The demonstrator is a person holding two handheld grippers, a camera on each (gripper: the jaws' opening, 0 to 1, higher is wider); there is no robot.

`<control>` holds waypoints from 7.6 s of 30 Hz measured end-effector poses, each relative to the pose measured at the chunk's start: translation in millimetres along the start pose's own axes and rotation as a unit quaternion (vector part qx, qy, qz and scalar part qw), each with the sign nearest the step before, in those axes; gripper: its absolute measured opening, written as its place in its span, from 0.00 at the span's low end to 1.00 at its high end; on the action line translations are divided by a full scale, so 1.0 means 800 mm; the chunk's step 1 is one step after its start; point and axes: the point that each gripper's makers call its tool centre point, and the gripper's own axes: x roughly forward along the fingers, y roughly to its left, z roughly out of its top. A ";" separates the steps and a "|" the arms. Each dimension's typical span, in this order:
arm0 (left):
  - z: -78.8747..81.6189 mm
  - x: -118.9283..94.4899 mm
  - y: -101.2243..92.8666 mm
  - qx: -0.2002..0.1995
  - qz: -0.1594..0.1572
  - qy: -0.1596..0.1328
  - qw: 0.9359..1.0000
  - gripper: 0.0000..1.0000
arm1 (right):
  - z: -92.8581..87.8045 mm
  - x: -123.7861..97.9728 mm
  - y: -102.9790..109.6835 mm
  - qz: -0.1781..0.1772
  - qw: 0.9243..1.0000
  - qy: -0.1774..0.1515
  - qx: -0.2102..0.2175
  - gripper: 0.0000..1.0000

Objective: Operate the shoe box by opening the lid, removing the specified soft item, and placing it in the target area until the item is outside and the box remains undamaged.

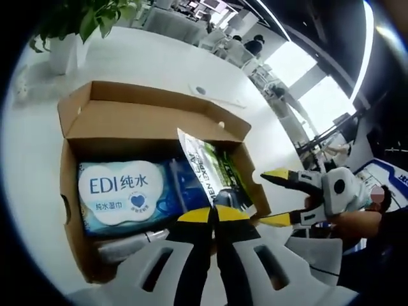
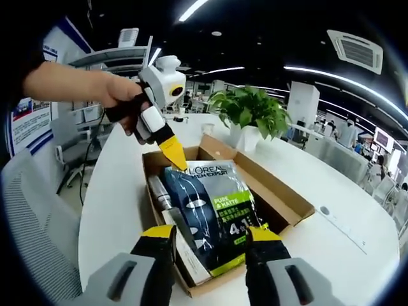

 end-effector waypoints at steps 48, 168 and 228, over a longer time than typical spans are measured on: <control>0.009 0.027 -0.010 0.013 -0.009 0.006 1.000 0.00 | -0.012 0.034 0.004 -0.020 0.999 0.038 0.017 0.00; -0.009 0.148 -0.159 0.122 -0.014 0.024 0.992 0.00 | -0.109 -0.113 -0.078 -0.108 0.992 0.066 0.006 0.00; -0.008 0.184 -0.134 0.125 0.044 0.027 0.991 0.01 | -0.112 -0.057 -0.082 -0.091 0.993 0.056 -0.044 0.00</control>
